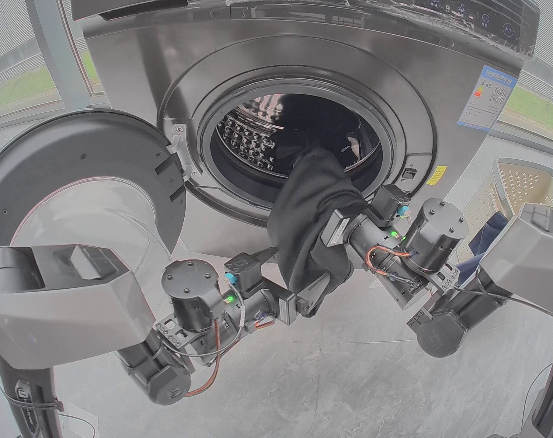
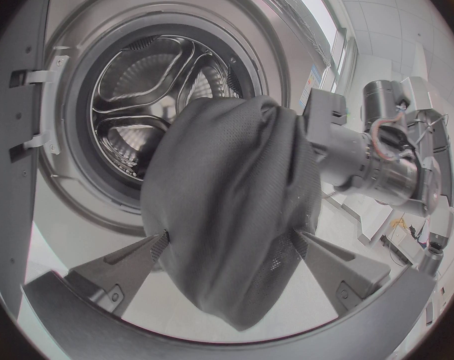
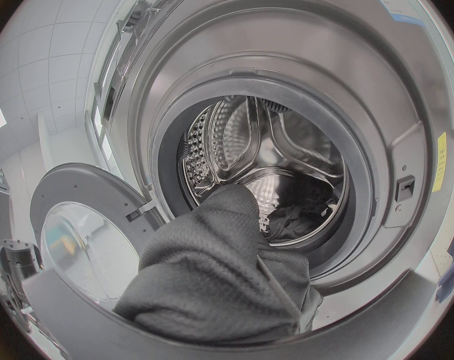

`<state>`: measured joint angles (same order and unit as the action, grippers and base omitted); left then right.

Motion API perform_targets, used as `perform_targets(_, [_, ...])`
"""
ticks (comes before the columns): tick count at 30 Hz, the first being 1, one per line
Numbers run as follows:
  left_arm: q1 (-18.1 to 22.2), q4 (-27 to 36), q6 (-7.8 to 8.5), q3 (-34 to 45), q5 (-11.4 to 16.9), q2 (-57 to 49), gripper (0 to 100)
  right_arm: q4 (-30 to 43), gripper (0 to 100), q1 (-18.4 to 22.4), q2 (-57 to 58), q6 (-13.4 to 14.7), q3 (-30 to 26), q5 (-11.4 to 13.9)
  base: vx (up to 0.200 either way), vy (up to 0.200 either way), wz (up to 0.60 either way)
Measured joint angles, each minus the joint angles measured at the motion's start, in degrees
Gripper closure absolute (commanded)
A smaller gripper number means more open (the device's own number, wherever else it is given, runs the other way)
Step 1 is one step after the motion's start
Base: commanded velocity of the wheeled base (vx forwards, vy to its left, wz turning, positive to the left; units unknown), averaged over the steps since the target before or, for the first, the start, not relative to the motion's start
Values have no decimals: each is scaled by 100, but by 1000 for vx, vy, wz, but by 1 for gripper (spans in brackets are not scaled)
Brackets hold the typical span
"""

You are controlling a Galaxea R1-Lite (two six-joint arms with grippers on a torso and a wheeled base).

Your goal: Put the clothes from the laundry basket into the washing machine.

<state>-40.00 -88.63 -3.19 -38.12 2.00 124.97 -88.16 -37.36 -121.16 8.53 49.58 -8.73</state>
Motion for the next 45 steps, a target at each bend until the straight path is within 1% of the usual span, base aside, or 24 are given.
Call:
perform_targets(4, [26, 0, -2, -514, 27, 310, 0, -7, 100, -141, 2, 35, -85, -22, 0, 0, 0])
perform_targets(10, [177, 0, 7, -978, 2, 731, 0, -13, 100, -389, 62, 79, -278, -33, 0, 0, 0])
perform_targets(20, [566, -11, 16, -1486, -44, 1156, 0, -16, 100, -644, 311, 85, -653, -33, 0, 0, 0])
perform_targets(27, [635, -9, 20, -1744, -160, 1296, 0, -16, 100, -767, 379, 106, -809, -38, 0, 0, 0])
perform_targets(28, [635, -5, 20, -1782, -184, 1304, 100, -16, 100, -778, 383, 112, -824, -35, 0, 0, 0])
perform_targets(33, [638, 0, 11, -2014, -268, 1337, 100, -22, 100, -811, 402, 151, -906, -38, 0, 0, 0])
perform_targets(37, [662, -2, -37, -2133, -363, 1340, 100, -22, 100, -756, 452, 176, -1008, -33, 0, 0, 0])
perform_targets(42, [736, 2, -88, -2161, -421, 1291, 100, -20, 100, -497, 510, 189, -1064, -30, 0, 0, 0])
perform_targets(45, [753, 2, -160, -2111, -514, 1217, 100, -22, 100, -271, 490, 205, -1097, -29, 0, 0, 0])
